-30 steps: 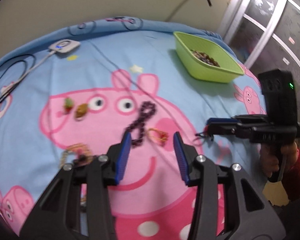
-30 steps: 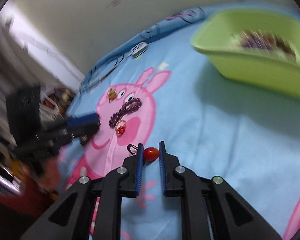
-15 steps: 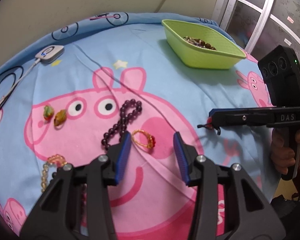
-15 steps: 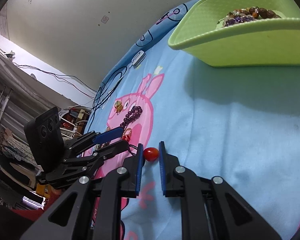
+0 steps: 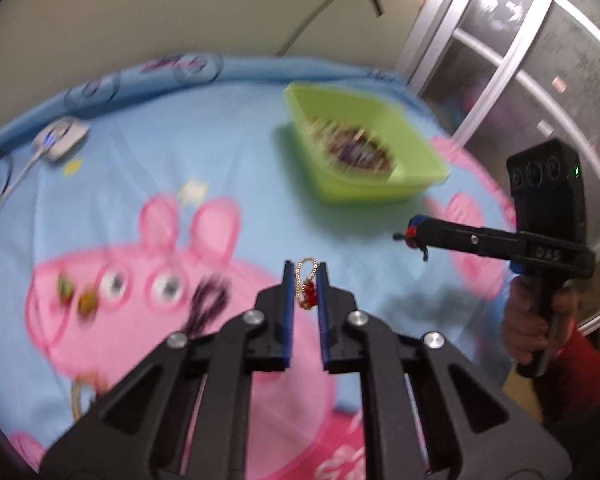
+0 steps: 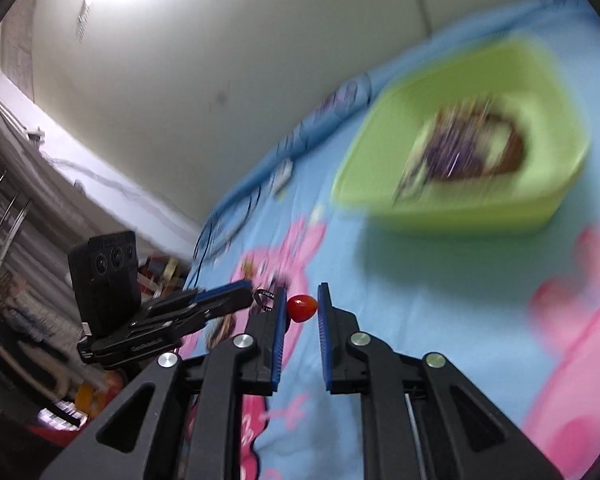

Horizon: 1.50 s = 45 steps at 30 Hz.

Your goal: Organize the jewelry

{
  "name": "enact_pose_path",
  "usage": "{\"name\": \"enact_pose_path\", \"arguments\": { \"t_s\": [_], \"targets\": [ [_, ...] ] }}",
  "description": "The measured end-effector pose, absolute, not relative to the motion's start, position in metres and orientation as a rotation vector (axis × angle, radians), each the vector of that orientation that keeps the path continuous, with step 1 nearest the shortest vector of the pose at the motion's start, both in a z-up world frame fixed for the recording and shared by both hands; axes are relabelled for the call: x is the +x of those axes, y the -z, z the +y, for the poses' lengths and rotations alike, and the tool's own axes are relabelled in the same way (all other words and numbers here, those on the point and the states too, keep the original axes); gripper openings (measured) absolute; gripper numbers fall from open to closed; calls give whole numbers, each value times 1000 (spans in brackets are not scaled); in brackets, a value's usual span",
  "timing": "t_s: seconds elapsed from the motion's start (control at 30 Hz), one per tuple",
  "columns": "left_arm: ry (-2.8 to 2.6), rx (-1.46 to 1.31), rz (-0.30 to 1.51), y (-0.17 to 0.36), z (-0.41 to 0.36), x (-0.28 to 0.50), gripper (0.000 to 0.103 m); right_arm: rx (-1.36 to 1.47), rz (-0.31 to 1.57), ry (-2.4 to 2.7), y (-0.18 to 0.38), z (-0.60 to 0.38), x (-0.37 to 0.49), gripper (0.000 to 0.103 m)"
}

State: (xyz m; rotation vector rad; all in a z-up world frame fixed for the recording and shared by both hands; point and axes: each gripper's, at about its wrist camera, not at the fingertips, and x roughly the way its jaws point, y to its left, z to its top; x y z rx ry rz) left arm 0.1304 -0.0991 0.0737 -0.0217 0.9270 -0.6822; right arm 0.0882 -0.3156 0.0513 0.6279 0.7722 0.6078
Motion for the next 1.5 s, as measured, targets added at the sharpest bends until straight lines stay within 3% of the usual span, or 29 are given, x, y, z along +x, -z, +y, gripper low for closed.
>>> {"name": "enact_pose_path", "arguments": {
  "t_s": [0.27,0.3,0.33,0.37,0.4,0.43,0.47,0.7,1.0,1.13,1.23,1.5],
  "targets": [
    [813,-45,892,-108,-185,193,10,557,664,-356,-75,-378,107,0],
    [806,-33,911,-103,-196,202,12,540,656,-330,-73,-380,109,0],
    [786,-19,943,-95,-206,211,23,519,649,-298,-72,-380,110,0],
    [763,-11,969,-89,-211,216,36,505,649,-276,-71,-380,111,7],
    [738,-9,996,-83,-215,222,38,496,652,-259,-70,-380,112,15],
    [725,-19,1019,-77,-217,227,38,503,646,-255,-69,-381,112,29],
    [725,-33,1026,-75,-216,228,38,513,629,-251,-69,-381,110,34],
    [708,-93,947,-97,-170,204,38,557,547,-291,-81,-372,92,34],
    [401,-150,871,-106,8,166,38,366,647,-522,-82,-257,96,33],
    [210,-171,899,-87,76,160,38,281,754,-614,-64,-191,113,23],
    [200,-193,915,-73,93,156,38,208,799,-654,-59,-150,120,17],
    [221,-226,960,-50,94,163,38,-107,912,-717,-38,-34,162,17]
  ]
}}
